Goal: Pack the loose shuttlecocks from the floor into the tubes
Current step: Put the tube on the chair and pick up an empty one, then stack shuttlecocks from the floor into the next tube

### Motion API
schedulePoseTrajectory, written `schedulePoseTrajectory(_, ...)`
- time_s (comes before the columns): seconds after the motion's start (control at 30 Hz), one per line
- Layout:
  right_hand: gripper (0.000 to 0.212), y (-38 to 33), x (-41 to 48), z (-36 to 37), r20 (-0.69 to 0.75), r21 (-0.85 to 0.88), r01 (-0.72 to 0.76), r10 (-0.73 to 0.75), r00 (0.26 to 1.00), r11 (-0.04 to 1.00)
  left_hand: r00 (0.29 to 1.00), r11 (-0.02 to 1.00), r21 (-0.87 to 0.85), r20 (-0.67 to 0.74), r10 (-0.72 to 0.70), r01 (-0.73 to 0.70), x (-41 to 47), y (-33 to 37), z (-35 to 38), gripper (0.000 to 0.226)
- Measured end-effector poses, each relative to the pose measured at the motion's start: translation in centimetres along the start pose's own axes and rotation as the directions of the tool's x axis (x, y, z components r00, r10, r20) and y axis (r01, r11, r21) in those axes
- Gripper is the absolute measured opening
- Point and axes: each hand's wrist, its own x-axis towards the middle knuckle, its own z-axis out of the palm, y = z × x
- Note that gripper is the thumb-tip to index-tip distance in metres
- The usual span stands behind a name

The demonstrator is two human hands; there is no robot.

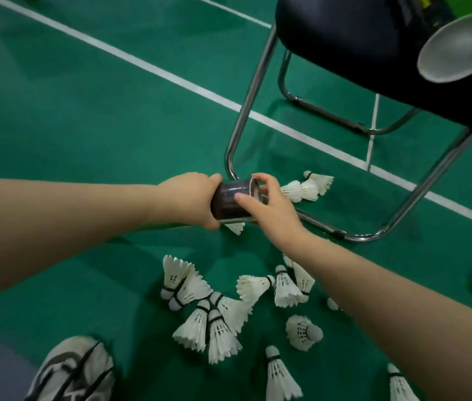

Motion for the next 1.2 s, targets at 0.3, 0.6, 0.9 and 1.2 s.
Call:
schedulePoseTrajectory(0.3, 0.022, 3.1, 4.7, 3.6, 0.016, 0.29, -0.107, 0.106, 0.994, 0.951, 0.99, 0.989, 0.034, 0.01, -0.141, 0.141, 2.4, -3.9, 2.1, 0.05)
schedulePoseTrajectory(0.6, 0.028, 8.6, 6.9, 6.0, 0.126, -0.158, -0.325, 0.345, 0.93, 0.933, 0.956, 0.953, 0.075, -0.052, -0.289, 0.292, 1.9, -8.2, 3.8, 0.065)
schedulePoseTrajectory(0.9, 0.025, 6.0, 7.1, 5.8, -0.164, 0.16, -0.287, 0.313, 0.936, 0.944, 0.955, 0.953, 0.062, -0.056, -0.293, 0.296, 0.3, -9.2, 4.5, 0.064)
schedulePoseTrajectory(1.2, 0.03, 0.6, 3.7, 6.0, -0.282, 0.283, 0.115, -0.032, 0.959, 0.952, 0.946, 0.947, 0.053, -0.098, -0.31, 0.316, -1.4, -8.5, 4.1, 0.063)
